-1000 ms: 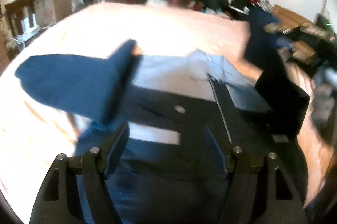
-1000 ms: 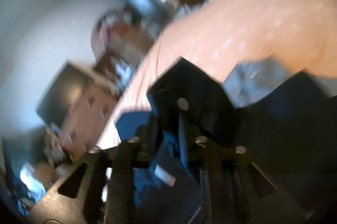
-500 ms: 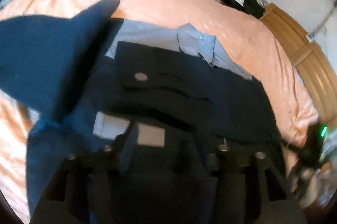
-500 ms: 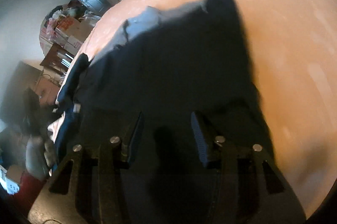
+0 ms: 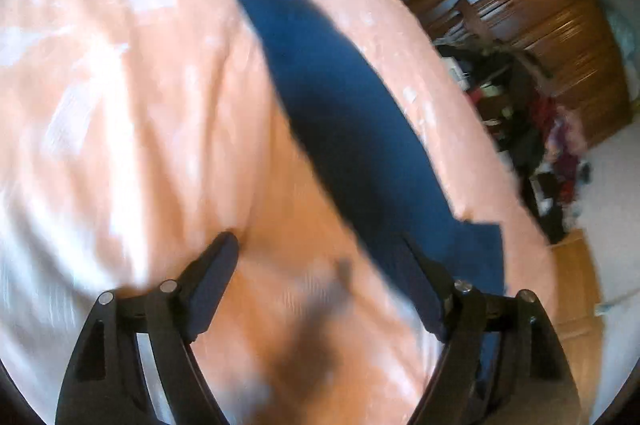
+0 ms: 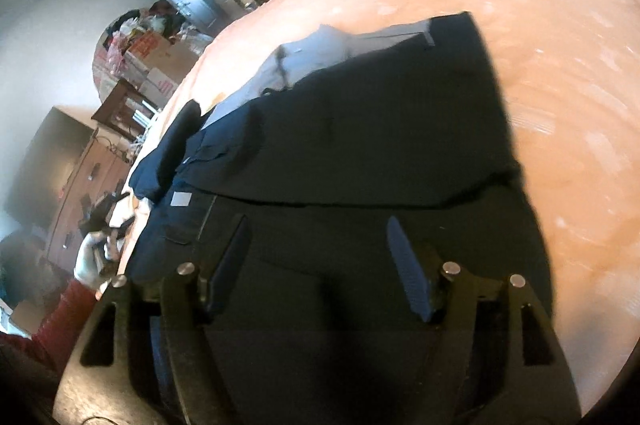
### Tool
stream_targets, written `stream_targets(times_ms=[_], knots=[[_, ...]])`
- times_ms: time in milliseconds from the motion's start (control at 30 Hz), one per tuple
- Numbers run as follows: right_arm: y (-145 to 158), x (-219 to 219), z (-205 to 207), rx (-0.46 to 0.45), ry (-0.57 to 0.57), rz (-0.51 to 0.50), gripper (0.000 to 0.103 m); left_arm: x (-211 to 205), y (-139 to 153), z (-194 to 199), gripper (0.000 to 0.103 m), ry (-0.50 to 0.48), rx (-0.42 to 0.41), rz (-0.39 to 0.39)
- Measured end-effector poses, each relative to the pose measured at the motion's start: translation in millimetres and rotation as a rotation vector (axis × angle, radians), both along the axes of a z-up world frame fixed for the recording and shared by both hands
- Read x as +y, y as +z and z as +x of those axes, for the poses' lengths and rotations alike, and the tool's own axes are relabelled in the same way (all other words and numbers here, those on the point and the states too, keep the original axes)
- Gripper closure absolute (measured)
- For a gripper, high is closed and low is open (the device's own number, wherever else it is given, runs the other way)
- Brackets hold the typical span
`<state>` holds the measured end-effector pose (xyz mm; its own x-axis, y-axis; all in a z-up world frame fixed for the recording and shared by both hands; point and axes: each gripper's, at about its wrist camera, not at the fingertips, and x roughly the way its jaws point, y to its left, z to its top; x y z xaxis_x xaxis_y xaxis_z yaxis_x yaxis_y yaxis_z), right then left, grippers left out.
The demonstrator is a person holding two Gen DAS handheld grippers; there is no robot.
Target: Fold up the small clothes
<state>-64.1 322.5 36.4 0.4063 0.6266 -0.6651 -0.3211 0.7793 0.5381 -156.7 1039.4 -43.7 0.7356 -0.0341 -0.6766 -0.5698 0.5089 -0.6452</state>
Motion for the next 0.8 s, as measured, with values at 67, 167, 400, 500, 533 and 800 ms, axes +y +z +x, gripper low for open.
stream_targets(times_ms=[67,167,400,500,533,800], knots=[[-1,10,2,0.001,0.013,-0.007,0.033,8,7,26,0.014,-0.051,0.046,0.069],[-2,21,4,0.001,0.021,-0.017,0.032,20,3,57,0.009,-0.062,0.068,0.116],[11,28,3,-0.034,-0.004,-0.033,0.033,39,16,100,0.102,-0.067,0.031,0.170],[20,31,6,-0.055,-0.008,-0.014,0.033,-13,72,125,0.102,-0.226,-0.108,0.289],[21,33,8,-0.057,-0.004,-0.001,0.033,-44,93,132,0.102,-0.308,-0.177,0.313],[10,51,36,0.032,0.031,0.170,0.031,-268,103,122,0.041,-0.836,-0.399,0.169]])
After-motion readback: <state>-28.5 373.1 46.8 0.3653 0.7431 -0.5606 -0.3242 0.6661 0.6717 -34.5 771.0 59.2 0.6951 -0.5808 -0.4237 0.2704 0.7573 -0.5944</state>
